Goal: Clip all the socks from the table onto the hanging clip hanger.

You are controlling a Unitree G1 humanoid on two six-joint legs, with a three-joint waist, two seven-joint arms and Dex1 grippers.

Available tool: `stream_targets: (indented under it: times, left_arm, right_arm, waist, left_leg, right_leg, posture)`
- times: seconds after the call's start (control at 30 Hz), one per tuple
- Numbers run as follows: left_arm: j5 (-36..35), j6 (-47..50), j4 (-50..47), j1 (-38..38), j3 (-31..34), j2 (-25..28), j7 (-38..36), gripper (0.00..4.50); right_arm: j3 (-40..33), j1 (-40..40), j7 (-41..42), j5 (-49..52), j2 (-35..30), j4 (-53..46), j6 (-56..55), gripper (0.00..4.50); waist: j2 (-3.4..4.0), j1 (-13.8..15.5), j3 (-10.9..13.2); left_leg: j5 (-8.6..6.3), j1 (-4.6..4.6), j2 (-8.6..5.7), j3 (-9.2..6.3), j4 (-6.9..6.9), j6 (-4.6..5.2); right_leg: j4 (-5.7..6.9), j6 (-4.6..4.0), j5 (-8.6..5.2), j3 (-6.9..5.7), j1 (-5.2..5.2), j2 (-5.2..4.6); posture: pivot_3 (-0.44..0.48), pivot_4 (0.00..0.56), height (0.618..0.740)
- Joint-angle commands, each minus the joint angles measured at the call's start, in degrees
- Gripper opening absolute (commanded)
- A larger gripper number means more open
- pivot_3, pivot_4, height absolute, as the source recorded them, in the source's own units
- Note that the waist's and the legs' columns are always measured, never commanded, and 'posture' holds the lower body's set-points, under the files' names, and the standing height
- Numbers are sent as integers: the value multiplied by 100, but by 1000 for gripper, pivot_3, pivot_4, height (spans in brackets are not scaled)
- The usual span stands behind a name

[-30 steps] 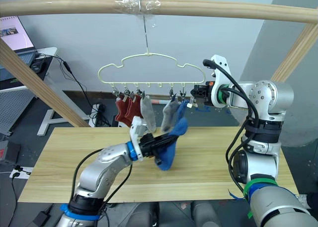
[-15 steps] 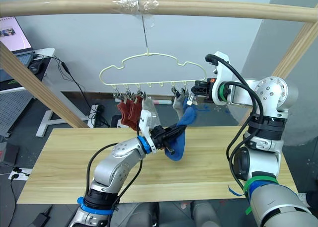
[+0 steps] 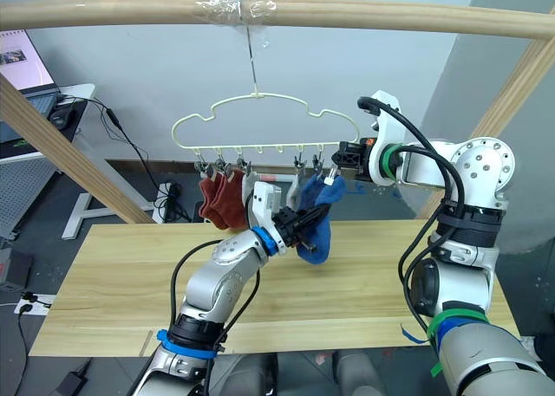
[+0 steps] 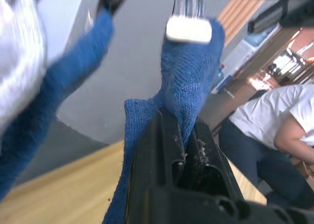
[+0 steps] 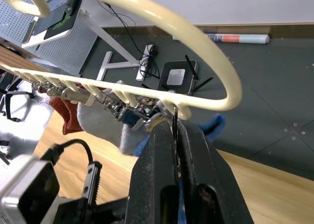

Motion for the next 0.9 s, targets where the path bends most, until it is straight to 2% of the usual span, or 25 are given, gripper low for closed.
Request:
stream_targets:
  times: [0.03, 0.23, 0.27, 0.3, 0.4, 0.43, 0.67, 0.83, 0.9]
  left_arm:
    - [-14, -124, -129, -33, -19, -10, -21, 0]
    - [-49, -63, -217, 41, -68, 98, -148, 0]
    - [-56, -54, -225, 36, -72, 107, -150, 0]
    - [-53, -54, -223, 29, -77, 110, -150, 0]
    - [10, -105, -149, 8, -107, 102, -148, 0]
    - [-6, -111, -114, 9, -107, 87, -171, 0]
    - [-93, -49, 286, 34, -108, 2, -349, 2083]
    - [2, -90, 481, 449, -76, 374, -597, 3673]
    - [73, -181, 425, 694, -7, 670, -705, 4274]
  right_arm:
    - [-157, -11, -177, 395, -78, -109, 44, 713]
    - [-260, -94, -253, 636, -150, 38, 44, 2920]
    - [-272, -131, -224, 646, -185, 70, 44, 3104]
    - [-295, -175, -162, 632, -227, 91, 44, 3555]
    - [-253, -211, 111, 466, -401, -31, -15, 4483]
    - [-121, -156, 251, 399, -532, -151, -91, 4483]
    - [531, 868, 938, 4, -1068, -1220, -644, 4500]
    - [790, 1740, 1257, -380, -1157, -1704, -1276, 4500]
    - [1094, 2251, 1561, -686, -1432, -1968, -1737, 4500]
  waist:
    - [0, -5, 0]
    - [0, -7, -1]
    - [0, -6, -1]
    - [0, -6, -1]
    - [0, -4, -1]
    - [0, -3, -1]
    - [-1, -3, -1]
    - [-1, -53, -1]
    - [0, -64, -1]
  left_leg:
    - [0, 0, 0, 0, 0, 0]
    - [0, 0, 0, 0, 3, 0]
    - [0, 0, 0, 0, 4, 0]
    - [0, 0, 0, 0, 4, 0]
    - [0, 0, 0, 0, 4, 0]
    - [0, 0, 0, 0, 3, 0]
    - [0, -1, 0, 1, 4, 0]
    - [0, 1, 1, 1, 3, 0]
    - [0, 1, 4, -1, 2, 0]
  right_leg:
    - [0, 0, 0, 0, 0, 0]
    - [3, 0, 0, 0, 0, 1]
    - [4, 0, 0, 0, 0, 1]
    - [4, 0, 0, 0, 0, 1]
    - [3, 0, 0, 0, 0, 1]
    - [3, 0, 0, 0, 0, 1]
    - [-3, 1, 0, 0, 2, 1]
    - [-1, 2, 0, 4, 0, 5]
    - [-1, 2, 0, 2, 1, 7]
  posture:
    - [-143, 137, 740]
    - [-143, 138, 740]
    - [-140, 147, 740]
    - [-140, 147, 740]
    - [-138, 155, 740]
    - [-138, 155, 740]
    - [-155, 170, 740]
    - [-163, 179, 740]
    - [-162, 183, 740]
